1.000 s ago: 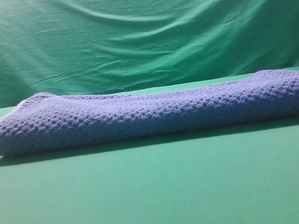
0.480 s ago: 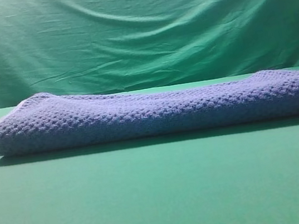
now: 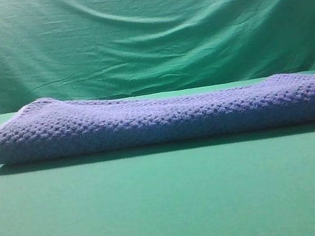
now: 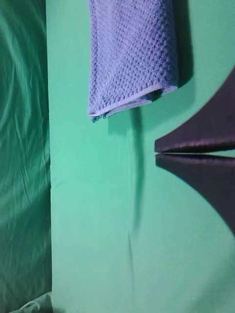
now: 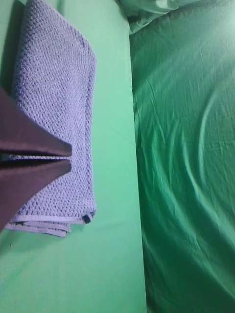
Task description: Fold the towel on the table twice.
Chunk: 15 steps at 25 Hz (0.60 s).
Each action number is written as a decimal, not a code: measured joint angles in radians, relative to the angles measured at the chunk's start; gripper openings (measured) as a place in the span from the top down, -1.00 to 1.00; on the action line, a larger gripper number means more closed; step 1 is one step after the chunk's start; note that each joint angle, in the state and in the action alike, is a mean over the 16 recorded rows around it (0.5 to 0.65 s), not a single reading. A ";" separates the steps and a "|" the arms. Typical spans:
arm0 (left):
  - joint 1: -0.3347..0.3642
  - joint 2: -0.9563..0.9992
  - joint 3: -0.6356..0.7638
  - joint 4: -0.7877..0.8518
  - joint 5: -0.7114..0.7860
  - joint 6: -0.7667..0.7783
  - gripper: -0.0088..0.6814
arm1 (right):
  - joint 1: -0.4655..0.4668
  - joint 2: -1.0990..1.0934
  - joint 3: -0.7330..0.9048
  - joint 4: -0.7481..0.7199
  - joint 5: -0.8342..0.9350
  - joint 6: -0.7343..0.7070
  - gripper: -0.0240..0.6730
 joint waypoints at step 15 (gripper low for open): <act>0.000 0.000 0.097 0.063 -0.046 0.000 0.97 | 0.000 0.000 0.103 -0.149 0.034 0.000 0.93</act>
